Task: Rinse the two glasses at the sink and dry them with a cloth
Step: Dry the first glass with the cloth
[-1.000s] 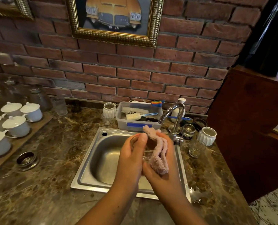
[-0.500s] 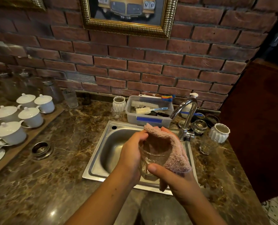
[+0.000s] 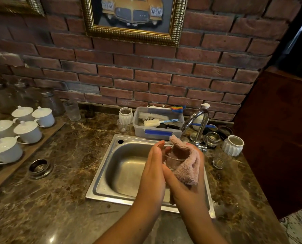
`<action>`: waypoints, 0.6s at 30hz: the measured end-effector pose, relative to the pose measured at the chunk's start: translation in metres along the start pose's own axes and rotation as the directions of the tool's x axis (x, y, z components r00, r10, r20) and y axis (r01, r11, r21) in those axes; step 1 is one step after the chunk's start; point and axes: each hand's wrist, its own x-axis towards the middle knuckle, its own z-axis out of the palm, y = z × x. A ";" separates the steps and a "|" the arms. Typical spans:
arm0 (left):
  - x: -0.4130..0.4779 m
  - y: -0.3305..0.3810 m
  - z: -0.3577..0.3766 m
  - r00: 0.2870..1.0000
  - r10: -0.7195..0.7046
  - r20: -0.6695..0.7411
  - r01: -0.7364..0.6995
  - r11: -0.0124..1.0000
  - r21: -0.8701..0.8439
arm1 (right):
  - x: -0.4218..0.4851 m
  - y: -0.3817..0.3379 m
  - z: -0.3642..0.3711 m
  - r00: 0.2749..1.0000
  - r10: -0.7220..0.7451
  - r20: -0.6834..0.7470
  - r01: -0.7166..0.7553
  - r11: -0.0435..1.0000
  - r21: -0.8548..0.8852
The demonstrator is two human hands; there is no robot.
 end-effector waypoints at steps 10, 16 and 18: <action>0.013 0.016 -0.007 1.000 -0.007 -0.008 0.006 0.998 -0.070 | -0.004 -0.008 -0.005 0.984 0.141 0.113 -0.150 0.986 0.071; 0.021 0.024 -0.015 0.980 -0.173 0.103 0.182 0.979 -0.093 | -0.005 0.000 -0.012 0.963 0.207 0.175 -0.220 0.974 0.061; 0.021 0.023 -0.013 0.982 -0.156 0.110 0.164 0.984 -0.068 | 0.001 0.000 -0.010 0.960 0.216 0.178 -0.233 0.969 0.078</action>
